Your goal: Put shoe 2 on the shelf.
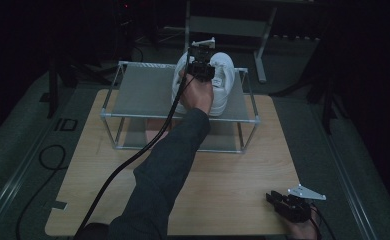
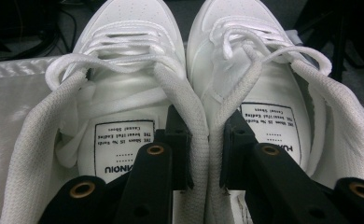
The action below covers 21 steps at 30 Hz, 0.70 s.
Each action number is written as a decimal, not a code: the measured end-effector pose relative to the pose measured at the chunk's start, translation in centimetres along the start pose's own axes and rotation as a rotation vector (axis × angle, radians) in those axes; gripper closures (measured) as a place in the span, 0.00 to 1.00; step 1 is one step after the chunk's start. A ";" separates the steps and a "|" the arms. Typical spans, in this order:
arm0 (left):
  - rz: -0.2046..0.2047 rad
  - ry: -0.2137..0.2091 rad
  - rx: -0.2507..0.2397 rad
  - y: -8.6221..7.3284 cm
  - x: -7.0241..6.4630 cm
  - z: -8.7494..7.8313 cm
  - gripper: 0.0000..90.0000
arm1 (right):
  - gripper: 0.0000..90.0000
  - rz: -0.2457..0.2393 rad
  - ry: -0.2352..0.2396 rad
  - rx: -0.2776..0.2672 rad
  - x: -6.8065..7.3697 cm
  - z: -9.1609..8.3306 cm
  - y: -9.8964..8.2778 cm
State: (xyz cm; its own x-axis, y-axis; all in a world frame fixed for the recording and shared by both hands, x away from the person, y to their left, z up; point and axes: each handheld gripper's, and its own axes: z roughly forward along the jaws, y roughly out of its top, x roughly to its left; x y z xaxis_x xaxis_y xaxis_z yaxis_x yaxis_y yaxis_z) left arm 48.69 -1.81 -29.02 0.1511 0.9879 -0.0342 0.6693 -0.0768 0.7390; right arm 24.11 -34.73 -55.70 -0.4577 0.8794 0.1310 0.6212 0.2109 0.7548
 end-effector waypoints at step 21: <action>-0.098 0.080 -0.005 -0.9 2.6 0.8 0.84 | 0.77 0.000 -0.001 0.002 0.0 0.0 0.0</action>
State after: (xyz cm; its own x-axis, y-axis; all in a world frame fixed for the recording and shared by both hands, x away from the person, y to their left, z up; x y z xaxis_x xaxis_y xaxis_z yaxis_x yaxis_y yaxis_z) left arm 49.07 0.77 -30.25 0.0262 0.9983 -0.0527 0.6742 0.0213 0.7382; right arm 24.09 -34.69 -55.68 -0.4570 0.8799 0.1303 0.6223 0.2116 0.7537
